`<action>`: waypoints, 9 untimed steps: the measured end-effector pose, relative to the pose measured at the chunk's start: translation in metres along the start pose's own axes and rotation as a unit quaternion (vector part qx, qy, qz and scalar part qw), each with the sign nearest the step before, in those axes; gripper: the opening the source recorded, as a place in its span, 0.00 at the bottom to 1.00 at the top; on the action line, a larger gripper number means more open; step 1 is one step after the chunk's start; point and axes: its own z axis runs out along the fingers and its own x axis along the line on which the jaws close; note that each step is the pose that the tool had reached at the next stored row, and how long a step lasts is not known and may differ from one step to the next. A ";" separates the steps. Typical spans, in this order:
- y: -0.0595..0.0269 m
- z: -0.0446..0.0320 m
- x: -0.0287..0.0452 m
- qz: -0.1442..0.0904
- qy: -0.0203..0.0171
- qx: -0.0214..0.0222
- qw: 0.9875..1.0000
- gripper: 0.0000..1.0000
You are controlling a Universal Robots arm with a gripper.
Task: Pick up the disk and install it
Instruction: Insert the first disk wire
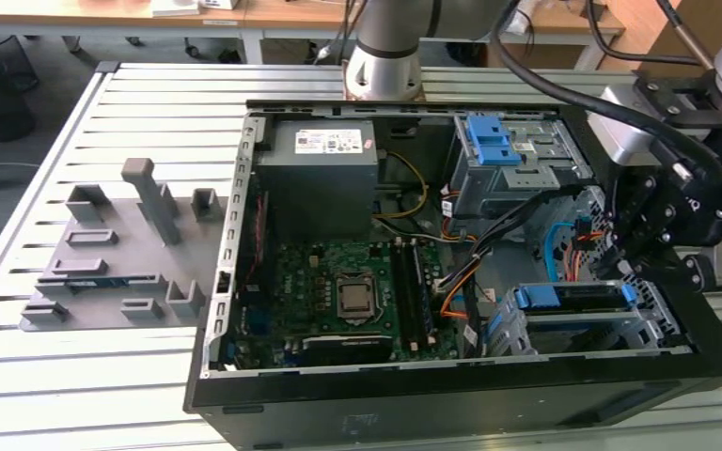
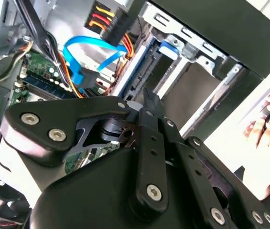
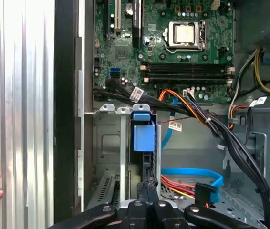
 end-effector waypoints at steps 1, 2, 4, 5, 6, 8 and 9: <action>-0.0015 0.0001 -0.0018 0.000 0.000 0.000 1.000 0.11; -0.0032 0.0001 -0.0033 0.000 0.000 0.000 1.000 0.11; -0.0074 0.0001 -0.0062 0.000 0.000 0.000 1.000 0.11; -0.0094 0.0001 -0.0075 0.000 0.000 0.000 1.000 0.11; -0.0114 0.0002 -0.0086 0.000 0.000 0.000 1.000 0.11; -0.0152 0.0002 -0.0106 0.000 0.000 0.000 1.000 0.11; -0.0170 0.0002 -0.0118 0.000 0.000 0.000 1.000 0.11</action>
